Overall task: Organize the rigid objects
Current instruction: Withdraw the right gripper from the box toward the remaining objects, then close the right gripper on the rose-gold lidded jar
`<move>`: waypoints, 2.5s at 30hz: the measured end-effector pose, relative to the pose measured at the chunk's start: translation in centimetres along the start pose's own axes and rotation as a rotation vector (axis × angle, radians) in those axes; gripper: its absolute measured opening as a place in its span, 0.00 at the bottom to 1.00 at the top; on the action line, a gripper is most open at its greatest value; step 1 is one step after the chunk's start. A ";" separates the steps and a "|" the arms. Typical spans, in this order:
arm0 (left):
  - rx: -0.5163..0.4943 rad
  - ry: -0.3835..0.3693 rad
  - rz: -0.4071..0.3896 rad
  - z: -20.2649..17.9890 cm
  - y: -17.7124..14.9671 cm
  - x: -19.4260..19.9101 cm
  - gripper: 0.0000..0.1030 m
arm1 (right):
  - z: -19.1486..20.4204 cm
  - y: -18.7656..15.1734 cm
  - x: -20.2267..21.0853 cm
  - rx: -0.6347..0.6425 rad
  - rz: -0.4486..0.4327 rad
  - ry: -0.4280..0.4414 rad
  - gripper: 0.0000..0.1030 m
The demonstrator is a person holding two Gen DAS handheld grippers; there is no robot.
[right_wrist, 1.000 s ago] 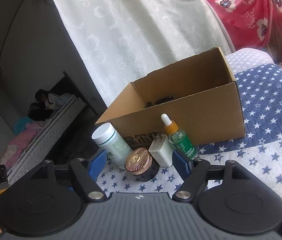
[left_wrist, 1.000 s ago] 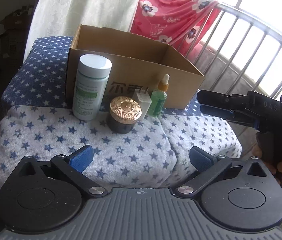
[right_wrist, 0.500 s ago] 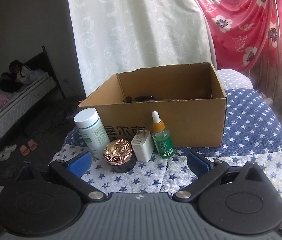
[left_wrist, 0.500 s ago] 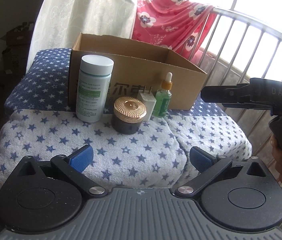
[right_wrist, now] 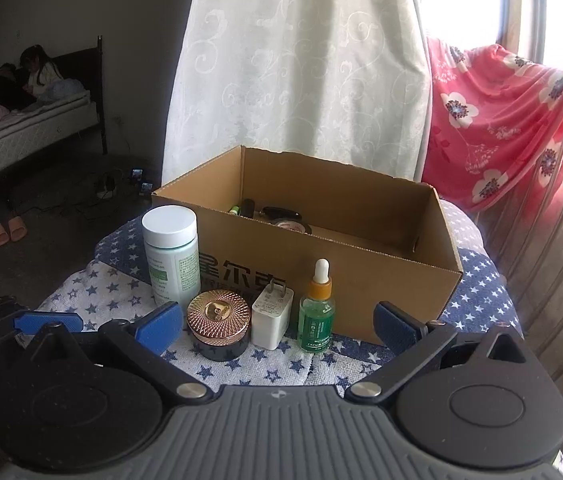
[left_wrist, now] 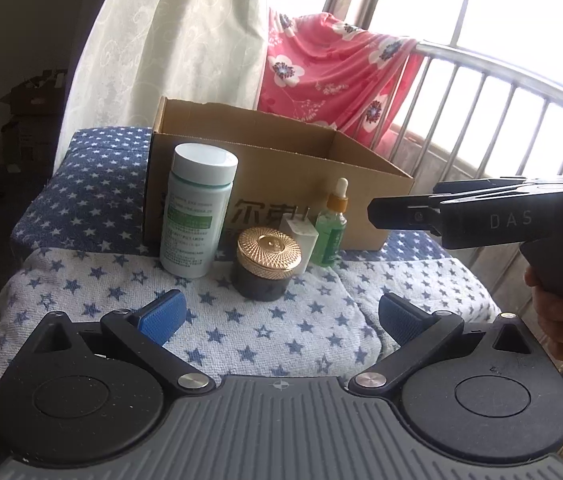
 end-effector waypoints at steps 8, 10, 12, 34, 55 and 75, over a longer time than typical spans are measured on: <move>0.021 -0.009 0.002 0.4 -0.2 -0.7 1.00 | -0.5 0.6 -0.3 0.003 -0.058 0.012 1.00; 0.029 -0.016 0.007 0.6 -0.4 -0.9 1.00 | -0.3 0.6 -0.6 -0.018 -0.053 0.047 1.00; 0.029 -0.004 0.005 0.7 -0.6 -1.0 1.00 | -0.2 0.4 -1.1 -0.035 -0.042 0.068 1.00; 0.042 0.054 -0.063 1.7 -0.3 -1.6 1.00 | -0.8 -1.1 -1.5 -0.173 -0.145 0.172 1.00; -0.155 0.064 -0.108 -2.8 -1.0 -3.3 0.99 | -3.5 -2.9 -1.0 -0.289 -0.230 0.246 0.95; -0.181 0.083 -0.041 -3.5 -0.9 -8.0 0.61 | -3.9 -5.4 -7.0 -0.488 -0.118 0.458 0.46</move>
Point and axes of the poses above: each gripper's, at about its wrist camera, not at the fingertips, and x roughly against the way its jaws point, z to its left, y to its top, the point moved 4 cm from there along -x, roughly the way its jaws point, and after that the axes turned 14 degrees about y, right-handed, at the moved point
